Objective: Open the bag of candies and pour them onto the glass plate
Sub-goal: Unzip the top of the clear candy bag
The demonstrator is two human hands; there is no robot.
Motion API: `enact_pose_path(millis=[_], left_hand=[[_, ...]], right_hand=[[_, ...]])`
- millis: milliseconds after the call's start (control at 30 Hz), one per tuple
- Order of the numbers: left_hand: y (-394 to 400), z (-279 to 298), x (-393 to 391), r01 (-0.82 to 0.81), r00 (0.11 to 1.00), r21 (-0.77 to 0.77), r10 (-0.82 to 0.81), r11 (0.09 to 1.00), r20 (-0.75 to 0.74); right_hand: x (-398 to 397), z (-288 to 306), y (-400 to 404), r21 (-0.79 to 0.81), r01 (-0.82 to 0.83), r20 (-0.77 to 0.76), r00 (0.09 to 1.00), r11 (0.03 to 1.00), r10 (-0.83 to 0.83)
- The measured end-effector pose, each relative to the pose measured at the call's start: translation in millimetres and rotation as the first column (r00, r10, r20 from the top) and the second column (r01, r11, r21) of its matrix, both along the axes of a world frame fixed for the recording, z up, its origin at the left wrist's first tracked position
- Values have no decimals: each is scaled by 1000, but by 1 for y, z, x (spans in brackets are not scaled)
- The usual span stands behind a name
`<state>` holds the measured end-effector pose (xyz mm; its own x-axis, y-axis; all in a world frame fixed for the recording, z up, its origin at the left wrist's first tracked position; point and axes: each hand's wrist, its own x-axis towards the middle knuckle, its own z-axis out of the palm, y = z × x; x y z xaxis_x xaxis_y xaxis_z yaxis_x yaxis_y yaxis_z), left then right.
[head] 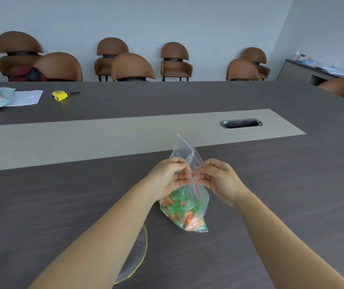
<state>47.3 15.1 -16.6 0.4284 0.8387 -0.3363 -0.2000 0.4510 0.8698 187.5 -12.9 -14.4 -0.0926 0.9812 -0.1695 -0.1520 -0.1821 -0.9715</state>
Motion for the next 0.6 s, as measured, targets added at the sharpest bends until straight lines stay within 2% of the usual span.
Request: enact_pose_path(millis=[133, 233, 400, 600], left_hand=[[-1, 4, 2, 31, 984, 23, -26, 999, -174], [0, 10, 4, 48, 938, 90, -14, 995, -347], [5, 19, -1, -42, 861, 184, 130, 982, -492], [10, 23, -29, -227, 791, 193, 297, 954, -536]], right_hand=[[-1, 4, 3, 26, 15, 233, 972, 1000, -20], [-2, 13, 5, 51, -3, 311, 950, 999, -13], [5, 23, 9, 72, 128, 512, 847, 989, -146], [21, 33, 16, 122, 341, 491, 795, 932, -356]])
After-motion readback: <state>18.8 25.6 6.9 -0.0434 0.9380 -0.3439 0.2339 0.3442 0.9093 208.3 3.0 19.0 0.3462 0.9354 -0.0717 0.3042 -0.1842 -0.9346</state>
